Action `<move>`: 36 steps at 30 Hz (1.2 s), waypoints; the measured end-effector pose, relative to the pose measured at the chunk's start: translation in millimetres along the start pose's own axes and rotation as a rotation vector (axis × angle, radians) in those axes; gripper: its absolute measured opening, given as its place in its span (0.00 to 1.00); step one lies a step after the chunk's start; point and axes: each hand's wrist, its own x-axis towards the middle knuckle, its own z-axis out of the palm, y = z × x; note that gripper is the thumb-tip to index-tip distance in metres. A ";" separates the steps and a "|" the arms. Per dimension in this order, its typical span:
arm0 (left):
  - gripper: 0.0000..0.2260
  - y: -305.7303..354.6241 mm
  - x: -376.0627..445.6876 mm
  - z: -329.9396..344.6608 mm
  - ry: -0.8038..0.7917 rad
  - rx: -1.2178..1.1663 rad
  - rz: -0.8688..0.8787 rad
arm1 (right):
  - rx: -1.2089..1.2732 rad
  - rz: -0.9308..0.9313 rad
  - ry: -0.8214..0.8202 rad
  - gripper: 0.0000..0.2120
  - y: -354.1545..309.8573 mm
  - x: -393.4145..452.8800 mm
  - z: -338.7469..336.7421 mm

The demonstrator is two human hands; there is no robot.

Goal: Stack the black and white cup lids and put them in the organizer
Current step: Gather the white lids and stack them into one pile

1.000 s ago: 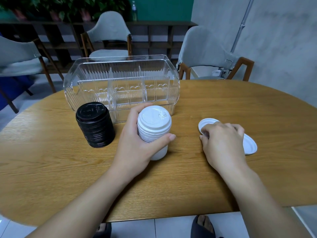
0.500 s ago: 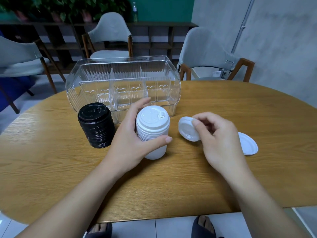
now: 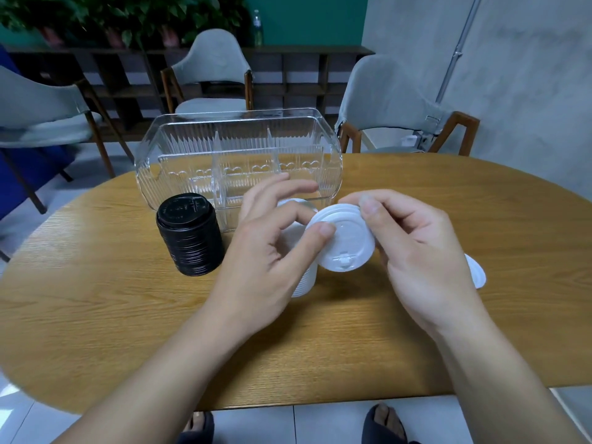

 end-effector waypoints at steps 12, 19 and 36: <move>0.13 7.1 1.0 -9.4 0.226 -0.461 -0.190 | -0.376 -0.345 0.164 0.41 -6.5 -11.4 41.1; 0.14 -9.2 -4.0 -14.1 0.244 -0.327 -0.121 | -0.280 -0.302 0.168 0.39 -0.1 -1.0 45.7; 0.36 -38.6 -10.6 13.8 0.012 -0.340 -0.319 | -0.311 -0.114 -0.118 0.18 13.1 10.8 32.5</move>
